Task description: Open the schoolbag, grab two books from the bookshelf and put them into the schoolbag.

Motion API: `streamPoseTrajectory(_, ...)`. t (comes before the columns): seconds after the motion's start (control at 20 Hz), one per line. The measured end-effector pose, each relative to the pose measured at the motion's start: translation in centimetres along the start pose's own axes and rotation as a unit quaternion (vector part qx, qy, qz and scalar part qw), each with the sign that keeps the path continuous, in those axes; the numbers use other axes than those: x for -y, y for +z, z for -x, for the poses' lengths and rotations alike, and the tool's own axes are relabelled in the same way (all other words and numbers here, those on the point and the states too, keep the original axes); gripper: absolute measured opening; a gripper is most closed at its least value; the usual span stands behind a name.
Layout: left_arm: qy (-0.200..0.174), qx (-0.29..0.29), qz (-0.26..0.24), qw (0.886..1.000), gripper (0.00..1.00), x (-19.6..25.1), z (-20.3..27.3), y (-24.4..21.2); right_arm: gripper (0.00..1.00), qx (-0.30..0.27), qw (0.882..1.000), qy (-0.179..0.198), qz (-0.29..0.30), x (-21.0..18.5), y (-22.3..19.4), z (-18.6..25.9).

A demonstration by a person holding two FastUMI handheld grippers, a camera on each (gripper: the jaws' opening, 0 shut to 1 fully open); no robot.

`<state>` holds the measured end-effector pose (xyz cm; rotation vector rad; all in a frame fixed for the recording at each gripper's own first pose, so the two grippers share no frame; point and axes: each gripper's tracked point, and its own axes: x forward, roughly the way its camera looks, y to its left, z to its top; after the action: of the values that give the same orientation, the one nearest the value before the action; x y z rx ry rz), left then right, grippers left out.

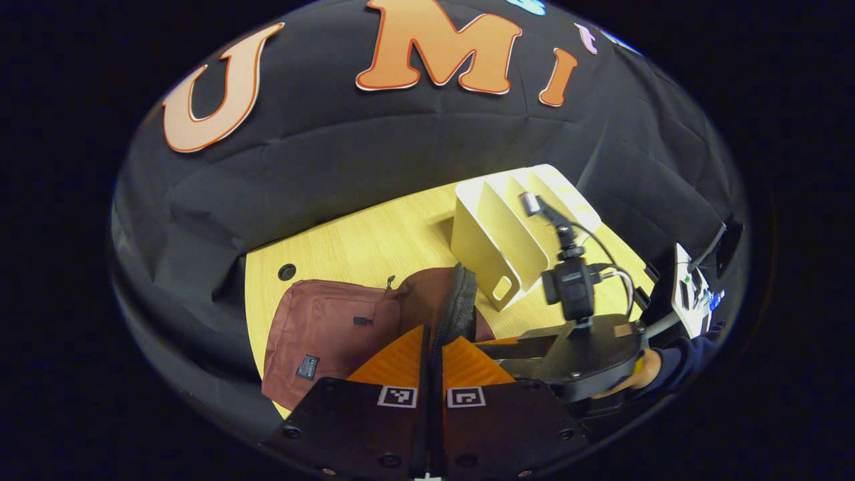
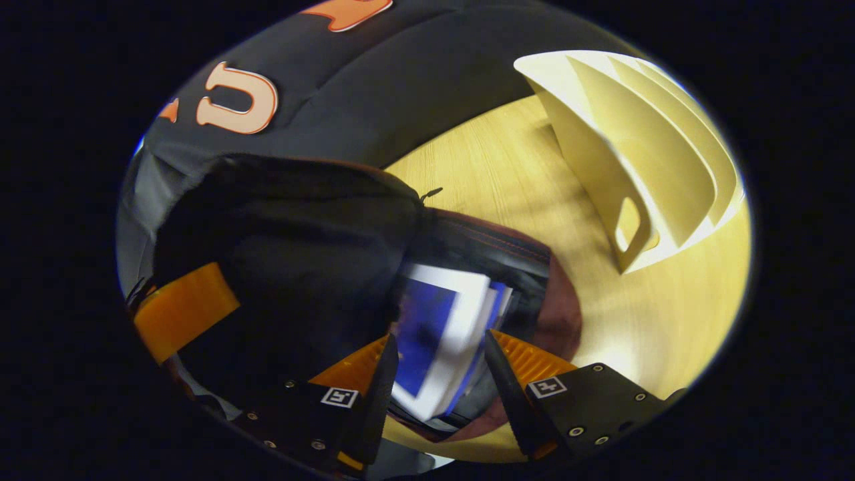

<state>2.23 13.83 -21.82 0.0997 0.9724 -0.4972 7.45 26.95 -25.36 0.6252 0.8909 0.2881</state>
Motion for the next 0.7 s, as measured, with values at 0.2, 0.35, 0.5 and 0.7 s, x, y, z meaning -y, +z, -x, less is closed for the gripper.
streamPoseTrajectory(0.2,0.044,0.002,0.002,0.999,0.04,0.8,-0.4,-0.7,0.80,0.036,0.998,-0.017,0.040,3.4,3.0,5.2)
streamPoseTrajectory(0.35,0.081,0.000,-0.004,0.997,0.09,2.6,-1.4,-1.5,0.80,0.068,0.993,-0.039,0.087,6.6,5.7,9.5)
streamPoseTrajectory(0.5,0.095,-0.008,-0.005,0.995,0.14,5.8,-2.1,-2.8,0.83,0.101,0.988,-0.046,0.106,8.9,8.0,13.7)
streamPoseTrajectory(0.7,0.088,0.009,-0.003,0.996,0.62,10.4,-3.3,-2.3,0.95,0.138,0.981,-0.056,0.123,11.4,10.2,18.0)
